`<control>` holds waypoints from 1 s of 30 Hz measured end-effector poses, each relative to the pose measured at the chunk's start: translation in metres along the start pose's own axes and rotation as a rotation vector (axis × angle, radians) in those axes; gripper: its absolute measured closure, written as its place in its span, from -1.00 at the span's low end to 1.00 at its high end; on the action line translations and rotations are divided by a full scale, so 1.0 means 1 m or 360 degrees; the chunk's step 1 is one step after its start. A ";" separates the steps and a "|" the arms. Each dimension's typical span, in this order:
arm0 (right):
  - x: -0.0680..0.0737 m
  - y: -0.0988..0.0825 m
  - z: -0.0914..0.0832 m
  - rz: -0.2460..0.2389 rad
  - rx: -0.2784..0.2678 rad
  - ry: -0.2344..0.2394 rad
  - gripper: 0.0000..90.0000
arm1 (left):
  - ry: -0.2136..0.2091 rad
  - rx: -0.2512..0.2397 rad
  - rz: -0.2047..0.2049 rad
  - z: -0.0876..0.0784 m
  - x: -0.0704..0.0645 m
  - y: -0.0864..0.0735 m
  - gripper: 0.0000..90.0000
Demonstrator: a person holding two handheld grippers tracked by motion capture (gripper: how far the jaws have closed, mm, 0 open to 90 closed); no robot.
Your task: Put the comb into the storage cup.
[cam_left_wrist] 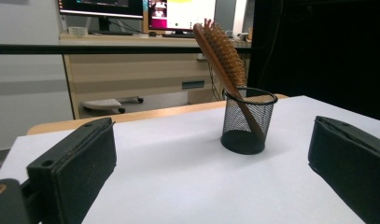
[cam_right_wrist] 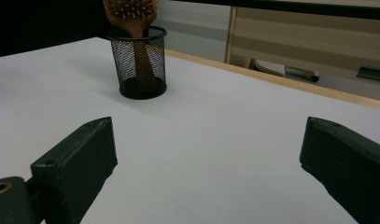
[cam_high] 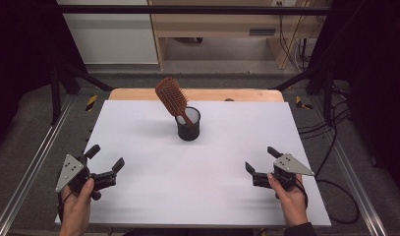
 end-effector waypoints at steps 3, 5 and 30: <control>0.001 0.000 0.001 -0.0007 -0.0001 0.0006 -0.91 | -0.0014 0.0009 -0.0006 0.000 -0.003 -0.002 -0.97; 0.001 0.000 0.000 -0.0006 -0.0001 0.0012 -0.91 | -0.0023 0.0012 -0.0012 0.000 -0.005 -0.002 -0.97; 0.008 -0.005 0.004 0.0038 0.0002 0.0151 -0.91 | 0.0074 -0.0024 -0.0039 -0.026 -0.001 -0.011 -0.96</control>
Point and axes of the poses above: each handheld gripper's, and its own axes: z roughly forward along the jaws, y roughly out of its top, x roughly to its left, the point moved 1 cm from there along z, roughly forward along the jaws, and after that the axes turned 12 degrees about -y, right-handed, at the moved point
